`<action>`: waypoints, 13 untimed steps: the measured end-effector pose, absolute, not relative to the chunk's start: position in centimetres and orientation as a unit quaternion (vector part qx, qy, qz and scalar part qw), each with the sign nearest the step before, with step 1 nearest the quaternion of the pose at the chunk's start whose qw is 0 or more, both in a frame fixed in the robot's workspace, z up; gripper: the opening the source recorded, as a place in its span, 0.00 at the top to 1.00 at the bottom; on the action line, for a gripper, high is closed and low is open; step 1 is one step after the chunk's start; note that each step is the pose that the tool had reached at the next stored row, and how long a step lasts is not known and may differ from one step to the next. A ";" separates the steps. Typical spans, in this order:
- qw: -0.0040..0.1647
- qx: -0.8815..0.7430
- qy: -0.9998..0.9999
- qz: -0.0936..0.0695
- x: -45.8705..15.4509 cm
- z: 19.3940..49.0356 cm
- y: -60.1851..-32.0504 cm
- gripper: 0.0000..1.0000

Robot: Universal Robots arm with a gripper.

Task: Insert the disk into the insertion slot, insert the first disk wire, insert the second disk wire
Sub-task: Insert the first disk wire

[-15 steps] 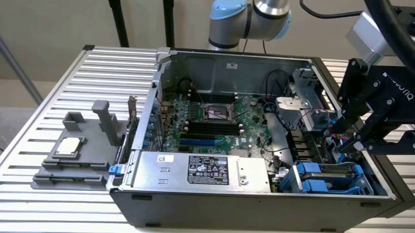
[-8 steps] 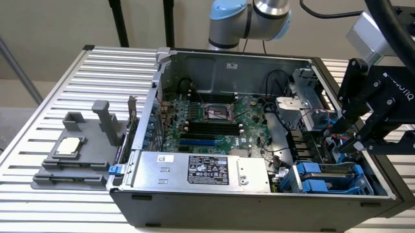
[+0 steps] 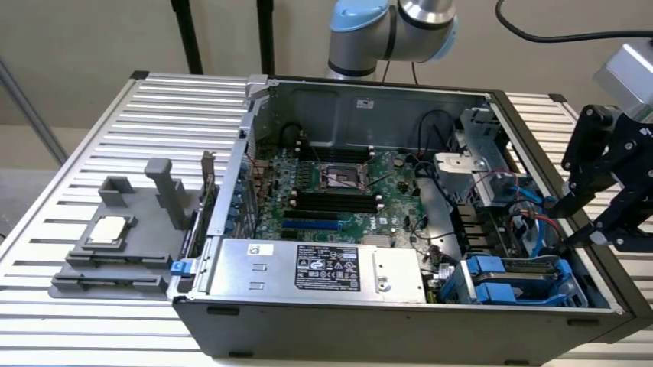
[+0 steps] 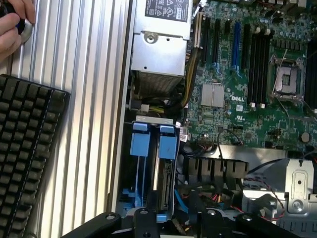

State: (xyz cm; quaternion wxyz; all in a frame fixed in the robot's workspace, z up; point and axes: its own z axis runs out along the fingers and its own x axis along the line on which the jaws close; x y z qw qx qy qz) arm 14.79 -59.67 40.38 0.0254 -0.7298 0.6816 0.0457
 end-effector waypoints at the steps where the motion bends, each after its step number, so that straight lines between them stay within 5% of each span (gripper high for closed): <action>1: 0.025 -0.731 0.681 0.045 15.1 40.2 -59.7 0.62; 13: 0.023 -0.736 0.676 0.044 16.1 38.0 -59.6 0.62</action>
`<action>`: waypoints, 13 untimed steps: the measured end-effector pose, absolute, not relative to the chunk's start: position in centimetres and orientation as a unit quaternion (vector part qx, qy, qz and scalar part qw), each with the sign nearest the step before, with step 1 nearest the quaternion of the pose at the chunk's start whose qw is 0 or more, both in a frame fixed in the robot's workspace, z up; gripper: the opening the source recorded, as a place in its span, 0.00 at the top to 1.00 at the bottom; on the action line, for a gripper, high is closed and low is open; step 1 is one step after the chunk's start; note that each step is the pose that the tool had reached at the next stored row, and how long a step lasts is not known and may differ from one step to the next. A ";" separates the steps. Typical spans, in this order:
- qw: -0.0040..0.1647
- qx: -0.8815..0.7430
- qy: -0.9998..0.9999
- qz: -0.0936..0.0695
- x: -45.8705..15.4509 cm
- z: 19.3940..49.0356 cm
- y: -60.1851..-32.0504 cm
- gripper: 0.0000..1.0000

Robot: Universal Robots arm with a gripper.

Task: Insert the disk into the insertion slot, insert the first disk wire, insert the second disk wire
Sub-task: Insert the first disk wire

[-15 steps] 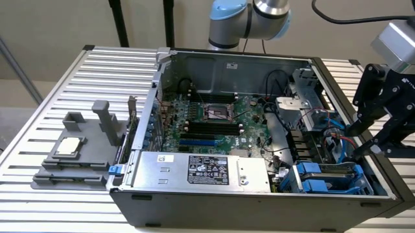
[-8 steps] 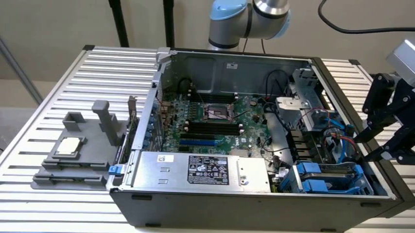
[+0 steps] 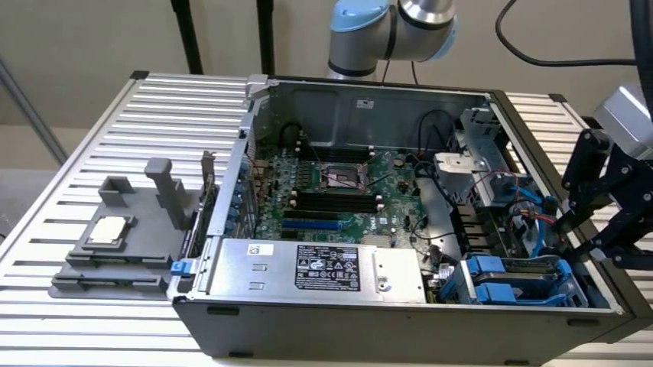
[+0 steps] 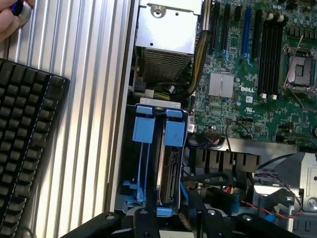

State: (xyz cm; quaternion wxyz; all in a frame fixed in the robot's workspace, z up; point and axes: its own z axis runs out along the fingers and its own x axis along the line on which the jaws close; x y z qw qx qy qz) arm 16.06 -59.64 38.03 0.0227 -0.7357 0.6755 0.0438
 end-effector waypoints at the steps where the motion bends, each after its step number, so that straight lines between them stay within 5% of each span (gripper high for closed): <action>1: 0.023 -0.736 0.675 0.044 16.1 37.8 -59.6 0.62; 13: 0.023 -0.737 0.674 0.044 16.1 35.6 -57.7 0.62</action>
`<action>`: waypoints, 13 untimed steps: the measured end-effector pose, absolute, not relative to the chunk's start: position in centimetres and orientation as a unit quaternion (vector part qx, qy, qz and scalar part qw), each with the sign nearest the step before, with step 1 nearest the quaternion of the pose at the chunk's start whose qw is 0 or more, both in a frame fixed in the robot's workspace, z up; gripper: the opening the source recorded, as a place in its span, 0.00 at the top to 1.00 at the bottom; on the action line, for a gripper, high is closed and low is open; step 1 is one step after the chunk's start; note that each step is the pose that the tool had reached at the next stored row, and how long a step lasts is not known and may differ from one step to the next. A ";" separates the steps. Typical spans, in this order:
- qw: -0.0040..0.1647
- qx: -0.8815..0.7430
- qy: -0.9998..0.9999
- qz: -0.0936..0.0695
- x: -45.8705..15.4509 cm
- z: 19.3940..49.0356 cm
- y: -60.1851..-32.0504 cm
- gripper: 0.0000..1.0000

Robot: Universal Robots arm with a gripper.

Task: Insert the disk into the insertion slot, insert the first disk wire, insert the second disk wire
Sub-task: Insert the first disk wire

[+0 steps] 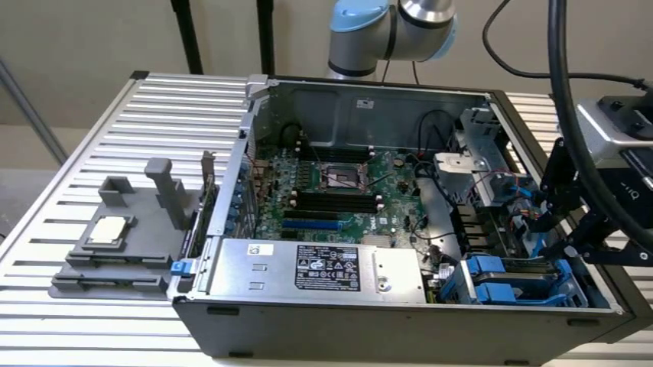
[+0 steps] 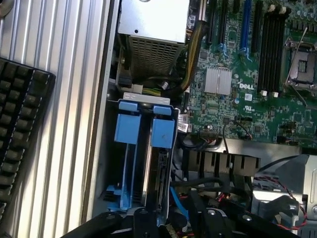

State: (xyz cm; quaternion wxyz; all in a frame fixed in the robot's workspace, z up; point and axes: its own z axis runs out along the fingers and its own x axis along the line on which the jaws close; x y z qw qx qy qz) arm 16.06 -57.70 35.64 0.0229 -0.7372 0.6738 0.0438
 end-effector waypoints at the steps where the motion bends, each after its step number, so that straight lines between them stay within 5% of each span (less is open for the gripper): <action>1: 0.023 -0.737 0.674 0.044 16.1 35.5 -57.4 0.60; 6: 0.023 -0.737 0.674 0.044 16.1 35.2 -56.9 0.42; 13: 0.023 -0.738 0.674 0.044 15.8 35.2 -58.9 0.42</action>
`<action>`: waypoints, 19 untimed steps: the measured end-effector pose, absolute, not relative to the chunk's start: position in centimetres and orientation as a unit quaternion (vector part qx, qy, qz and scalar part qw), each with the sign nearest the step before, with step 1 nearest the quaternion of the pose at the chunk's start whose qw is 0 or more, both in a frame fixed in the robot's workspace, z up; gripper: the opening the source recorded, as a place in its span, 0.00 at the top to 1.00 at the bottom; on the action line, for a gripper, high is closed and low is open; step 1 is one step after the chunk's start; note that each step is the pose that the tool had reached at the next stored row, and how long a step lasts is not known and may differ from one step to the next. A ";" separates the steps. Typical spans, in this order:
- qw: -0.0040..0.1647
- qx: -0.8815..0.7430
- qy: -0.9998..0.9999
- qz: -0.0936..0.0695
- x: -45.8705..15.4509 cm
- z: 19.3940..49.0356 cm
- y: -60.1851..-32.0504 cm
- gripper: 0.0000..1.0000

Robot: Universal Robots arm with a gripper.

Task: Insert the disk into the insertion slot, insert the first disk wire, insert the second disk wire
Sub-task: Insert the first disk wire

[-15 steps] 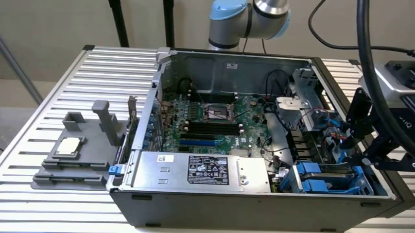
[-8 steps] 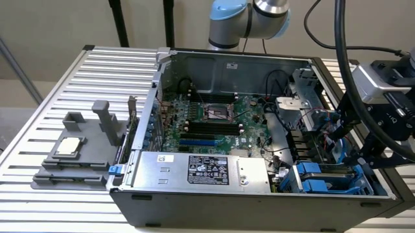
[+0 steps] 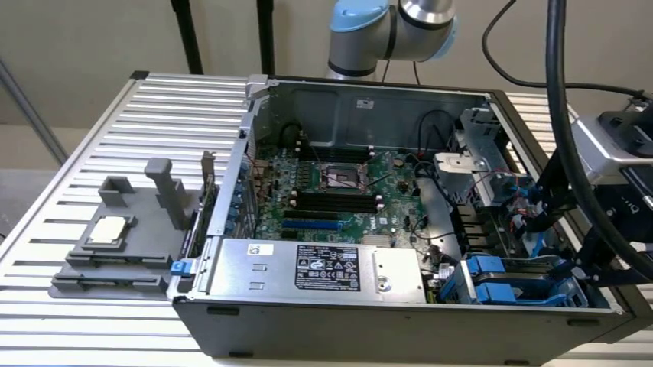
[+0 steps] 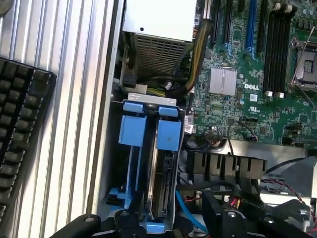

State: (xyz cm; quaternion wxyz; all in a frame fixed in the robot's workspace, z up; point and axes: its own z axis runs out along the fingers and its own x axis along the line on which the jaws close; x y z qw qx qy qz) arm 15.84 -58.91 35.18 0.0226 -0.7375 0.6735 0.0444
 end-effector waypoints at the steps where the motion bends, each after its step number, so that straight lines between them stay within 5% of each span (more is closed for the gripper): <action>1: 0.023 -0.737 0.674 0.045 15.7 35.2 -59.0 0.42; 19: 0.026 -0.737 0.673 0.049 14.9 35.4 -57.1 0.42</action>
